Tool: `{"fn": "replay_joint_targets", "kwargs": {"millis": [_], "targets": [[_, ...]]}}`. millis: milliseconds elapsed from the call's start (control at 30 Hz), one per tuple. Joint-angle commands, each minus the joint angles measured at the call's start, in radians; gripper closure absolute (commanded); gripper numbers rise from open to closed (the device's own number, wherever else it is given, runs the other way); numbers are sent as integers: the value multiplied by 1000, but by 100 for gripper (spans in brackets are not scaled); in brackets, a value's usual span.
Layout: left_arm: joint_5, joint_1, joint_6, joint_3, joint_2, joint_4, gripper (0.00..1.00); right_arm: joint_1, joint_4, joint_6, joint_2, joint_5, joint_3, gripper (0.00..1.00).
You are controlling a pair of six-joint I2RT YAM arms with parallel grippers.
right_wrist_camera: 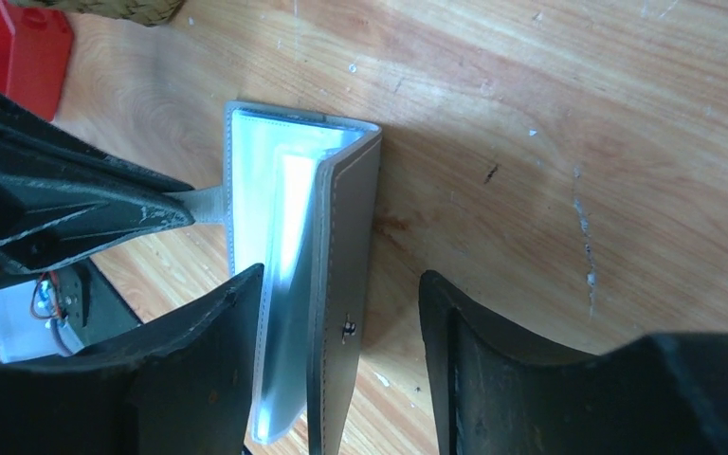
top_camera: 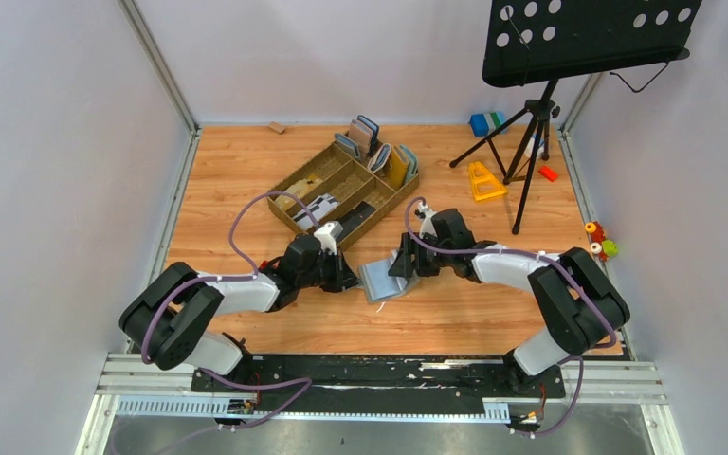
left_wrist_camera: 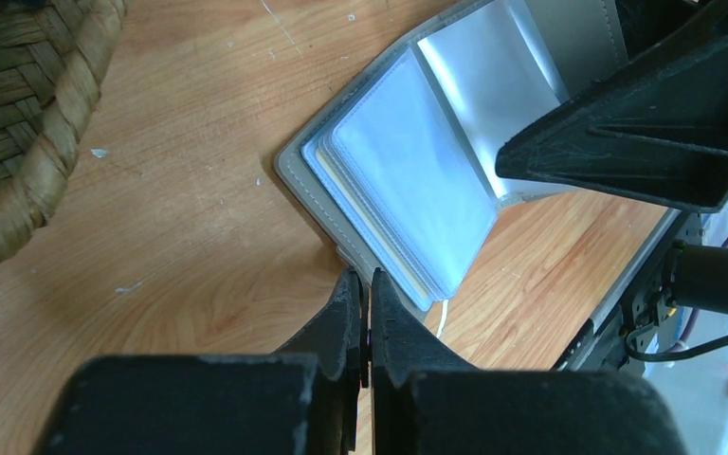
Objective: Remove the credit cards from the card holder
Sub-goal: Remove the credit card from the card holder.
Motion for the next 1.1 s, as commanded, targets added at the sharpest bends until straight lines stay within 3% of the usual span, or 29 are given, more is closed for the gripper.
{"fn": "replay_joint_targets", "kwargs": {"millis": [0, 333, 667, 900, 1067], "targets": [[24, 2, 2, 37, -38, 20, 100, 18, -43, -18, 7, 81, 38, 44], [4, 1, 16, 50, -77, -37, 100, 18, -134, -51, -54, 179, 42, 51], [0, 2, 23, 50, -80, -49, 100, 16, -185, -85, -93, 222, 54, 52], [8, 2, 21, 50, -82, -46, 100, 18, -119, -53, -57, 158, 33, 61], [4, 2, 22, 50, -91, -55, 100, 20, -104, -44, -56, 154, 25, 80]]}}
